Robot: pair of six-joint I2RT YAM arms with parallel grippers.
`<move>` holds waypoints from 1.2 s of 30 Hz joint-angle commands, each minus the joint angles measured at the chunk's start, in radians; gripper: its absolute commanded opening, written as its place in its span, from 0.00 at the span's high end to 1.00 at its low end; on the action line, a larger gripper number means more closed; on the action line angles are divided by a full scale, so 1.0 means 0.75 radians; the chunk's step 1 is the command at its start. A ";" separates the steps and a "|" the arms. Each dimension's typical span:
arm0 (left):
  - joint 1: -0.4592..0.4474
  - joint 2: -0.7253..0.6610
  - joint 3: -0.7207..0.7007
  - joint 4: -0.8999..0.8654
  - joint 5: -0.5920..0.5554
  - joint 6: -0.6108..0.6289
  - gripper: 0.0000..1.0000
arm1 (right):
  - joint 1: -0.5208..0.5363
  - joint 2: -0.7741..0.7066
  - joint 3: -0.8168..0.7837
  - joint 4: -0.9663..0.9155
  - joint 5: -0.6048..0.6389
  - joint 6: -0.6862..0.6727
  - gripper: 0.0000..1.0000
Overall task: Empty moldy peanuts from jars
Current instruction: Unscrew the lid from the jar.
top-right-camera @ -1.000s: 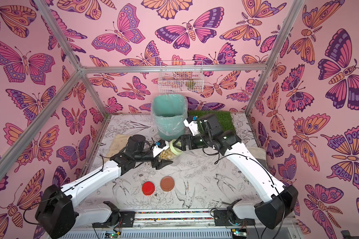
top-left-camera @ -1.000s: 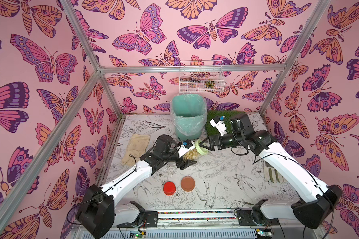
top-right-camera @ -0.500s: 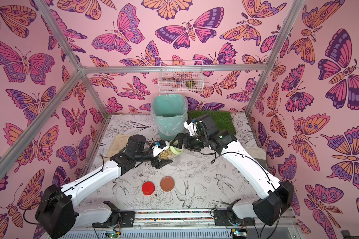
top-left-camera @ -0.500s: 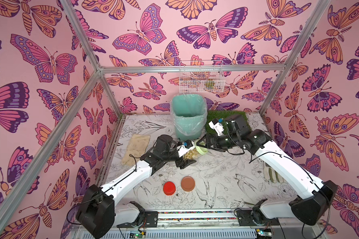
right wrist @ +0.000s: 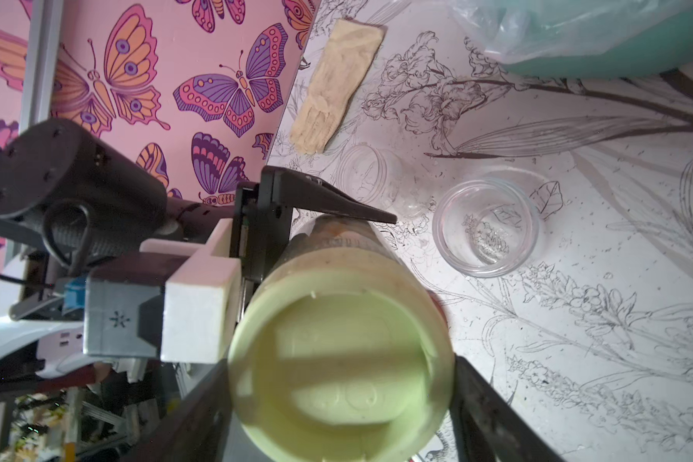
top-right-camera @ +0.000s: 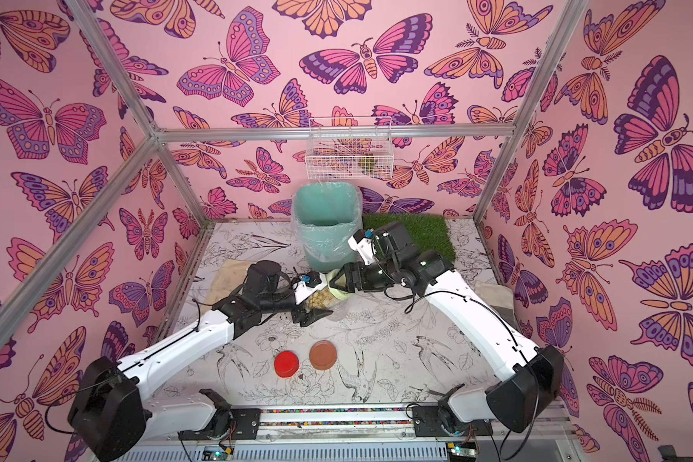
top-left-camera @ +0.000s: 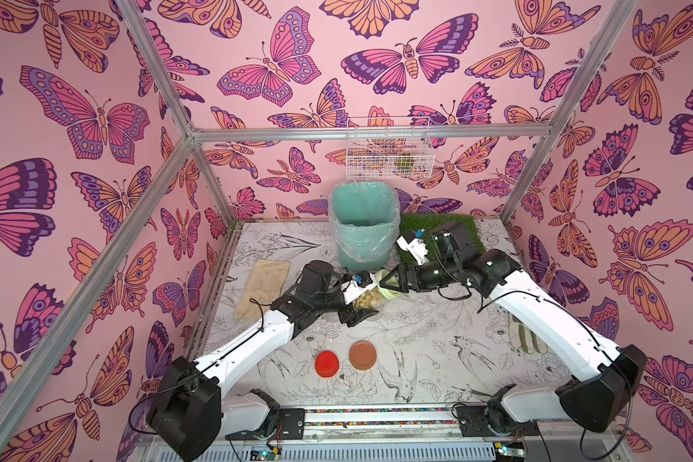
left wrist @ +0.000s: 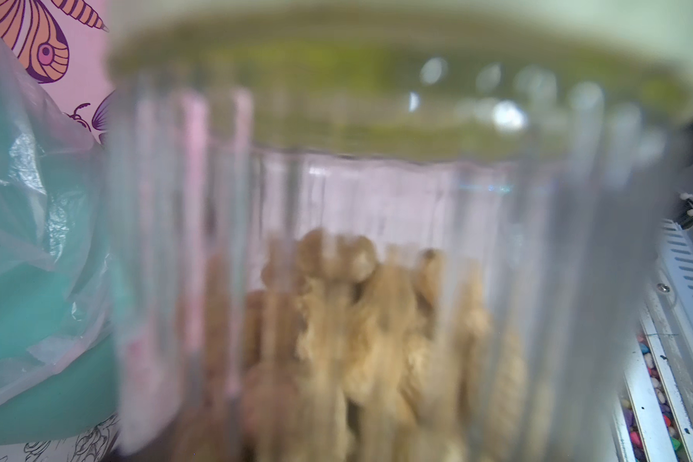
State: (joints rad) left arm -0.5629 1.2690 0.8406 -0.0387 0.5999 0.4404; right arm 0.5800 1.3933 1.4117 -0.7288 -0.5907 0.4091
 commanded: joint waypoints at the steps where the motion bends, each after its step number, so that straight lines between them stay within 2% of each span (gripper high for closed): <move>1: 0.025 -0.036 0.023 0.058 0.113 -0.046 1.00 | -0.029 -0.034 -0.029 -0.069 -0.012 -0.483 0.43; 5: 0.033 -0.036 0.035 0.027 0.150 -0.048 1.00 | -0.052 -0.030 -0.038 -0.093 -0.039 -0.954 0.43; 10: 0.038 -0.027 0.052 -0.007 0.195 -0.047 1.00 | -0.053 -0.035 -0.055 -0.141 0.064 -1.573 0.30; 14: 0.039 -0.011 0.067 -0.022 0.214 -0.043 1.00 | -0.059 -0.016 -0.044 -0.069 0.305 -1.814 0.15; 17: 0.039 -0.009 0.074 -0.024 0.215 -0.044 1.00 | -0.091 -0.028 -0.066 0.048 0.423 -1.849 0.09; 21: 0.041 -0.009 0.072 -0.024 0.202 -0.037 1.00 | -0.129 -0.111 -0.087 0.094 0.291 -1.735 0.01; 24: 0.041 -0.009 0.068 -0.023 0.178 -0.021 1.00 | -0.130 -0.207 -0.159 0.149 0.130 -1.562 0.01; 28: 0.041 -0.018 0.063 -0.021 0.143 -0.003 1.00 | -0.131 -0.334 -0.262 0.334 0.031 -0.988 0.01; 30: 0.041 -0.027 0.062 -0.020 0.119 0.011 1.00 | -0.130 -0.358 -0.258 0.378 0.085 -0.607 0.01; 32: 0.041 -0.038 0.061 -0.022 0.087 0.025 1.00 | -0.129 -0.328 -0.192 0.319 0.169 -0.254 0.01; 34: 0.041 -0.054 0.062 -0.023 0.055 0.038 1.00 | -0.129 -0.251 -0.078 0.138 0.252 0.048 0.01; 36: 0.041 -0.069 0.063 -0.024 0.028 0.054 1.00 | -0.129 -0.150 0.017 -0.028 0.157 0.202 0.01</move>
State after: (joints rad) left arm -0.5312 1.2682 0.8562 -0.1051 0.6373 0.4522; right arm 0.4839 1.2007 1.3518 -0.5976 -0.4652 0.1574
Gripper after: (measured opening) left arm 0.819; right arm 0.991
